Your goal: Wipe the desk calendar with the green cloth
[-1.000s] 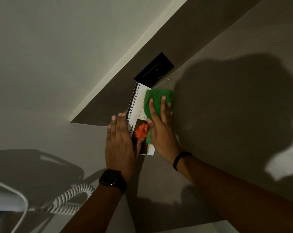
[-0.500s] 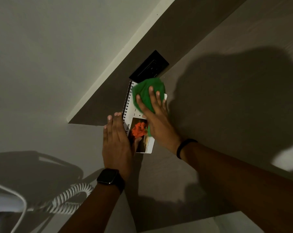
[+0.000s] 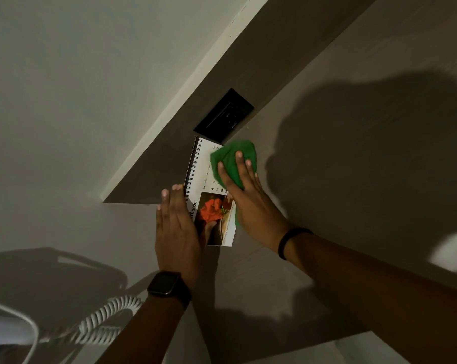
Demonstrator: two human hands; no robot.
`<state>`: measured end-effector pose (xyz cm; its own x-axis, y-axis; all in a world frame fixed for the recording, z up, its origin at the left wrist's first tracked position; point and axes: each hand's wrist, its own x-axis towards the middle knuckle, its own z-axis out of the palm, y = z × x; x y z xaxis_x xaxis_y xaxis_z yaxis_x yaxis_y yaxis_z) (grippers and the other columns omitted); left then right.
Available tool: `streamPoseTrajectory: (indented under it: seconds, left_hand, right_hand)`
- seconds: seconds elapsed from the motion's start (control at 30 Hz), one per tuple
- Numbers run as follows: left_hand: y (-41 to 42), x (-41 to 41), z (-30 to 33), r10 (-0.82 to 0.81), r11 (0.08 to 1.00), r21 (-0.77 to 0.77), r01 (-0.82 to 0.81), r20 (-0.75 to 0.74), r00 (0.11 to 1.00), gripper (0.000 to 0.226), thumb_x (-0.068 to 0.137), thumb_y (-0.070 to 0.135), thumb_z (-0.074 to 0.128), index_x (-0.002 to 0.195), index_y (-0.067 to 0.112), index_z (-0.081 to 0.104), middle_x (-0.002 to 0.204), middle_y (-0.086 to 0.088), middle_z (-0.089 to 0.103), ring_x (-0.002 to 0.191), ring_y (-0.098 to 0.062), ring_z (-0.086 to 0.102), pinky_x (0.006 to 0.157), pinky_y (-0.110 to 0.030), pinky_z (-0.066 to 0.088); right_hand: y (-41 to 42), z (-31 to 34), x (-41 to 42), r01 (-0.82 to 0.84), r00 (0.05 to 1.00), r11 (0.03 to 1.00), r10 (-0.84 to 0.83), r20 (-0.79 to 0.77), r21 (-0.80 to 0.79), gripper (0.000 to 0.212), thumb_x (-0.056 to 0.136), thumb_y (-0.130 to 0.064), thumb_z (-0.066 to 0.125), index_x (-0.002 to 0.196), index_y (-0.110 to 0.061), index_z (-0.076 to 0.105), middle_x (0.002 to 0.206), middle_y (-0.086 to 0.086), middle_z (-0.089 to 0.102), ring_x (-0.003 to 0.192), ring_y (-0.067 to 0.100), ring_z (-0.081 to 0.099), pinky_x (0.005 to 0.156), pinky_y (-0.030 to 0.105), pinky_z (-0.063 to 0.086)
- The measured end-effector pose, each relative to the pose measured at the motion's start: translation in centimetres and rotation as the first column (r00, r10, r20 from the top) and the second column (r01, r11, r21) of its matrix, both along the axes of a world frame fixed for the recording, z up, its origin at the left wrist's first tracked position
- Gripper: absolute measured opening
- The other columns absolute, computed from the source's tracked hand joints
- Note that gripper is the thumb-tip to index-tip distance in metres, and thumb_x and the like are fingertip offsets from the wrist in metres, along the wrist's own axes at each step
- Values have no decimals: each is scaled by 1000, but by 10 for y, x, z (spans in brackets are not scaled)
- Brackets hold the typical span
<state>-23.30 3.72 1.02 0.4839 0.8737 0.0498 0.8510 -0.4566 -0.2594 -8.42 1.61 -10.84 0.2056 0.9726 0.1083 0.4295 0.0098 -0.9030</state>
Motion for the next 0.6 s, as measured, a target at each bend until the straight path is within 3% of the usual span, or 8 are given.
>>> streamPoseTrajectory:
  seconds: [0.1, 0.23, 0.33, 0.43, 0.6]
  left_hand:
    - [0, 1, 0, 0, 1000, 4, 0, 0, 1000, 98, 93, 52, 70, 161, -3, 24, 165, -27, 37, 157, -42, 26, 126, -54, 22]
    - [0, 0, 0, -14, 1000, 16, 15, -31, 999, 97, 95, 47, 75, 160, -5, 26, 166, -27, 37, 157, -44, 28, 126, -55, 24]
    - [0, 0, -1, -13, 1000, 21, 14, -35, 999, 94, 99, 54, 64, 160, -4, 24, 165, -29, 37, 156, -46, 29, 125, -56, 24]
    - [1, 1, -2, 17, 1000, 10, -17, -34, 999, 97, 93, 53, 65, 160, -4, 25, 165, -29, 37, 156, -46, 29, 126, -55, 22]
    - [-1, 2, 3, 52, 998, -43, -54, -43, 998, 96, 96, 49, 68, 163, -5, 25, 169, -27, 31, 158, -43, 22, 128, -59, 23]
  right_hand:
    - [15, 18, -3, 62, 994, 997, -66, -83, -42, 101, 94, 0, 59, 165, -33, -4, 173, 13, -19, 158, 38, -18, 124, 65, 24]
    - [-5, 18, -20, -86, 996, 992, 86, 7, 93, 104, 83, 5, 43, 165, -39, -4, 173, 8, -24, 158, 37, -20, 124, 67, 17]
    - [-8, 11, -12, -6, 995, 999, 2, -99, -45, 113, 83, 16, 51, 165, -39, -4, 172, 4, -26, 157, 35, -22, 118, 61, 38]
    - [5, 28, -7, 83, 980, 989, -103, -171, -120, 109, 91, 6, 62, 165, -39, -4, 173, 6, -22, 158, 36, -16, 108, 55, 52]
    - [-23, 42, -11, -163, 984, 985, 159, -77, -51, 95, 97, 3, 56, 165, -37, 5, 175, 4, -13, 161, 33, -6, 119, 54, 40]
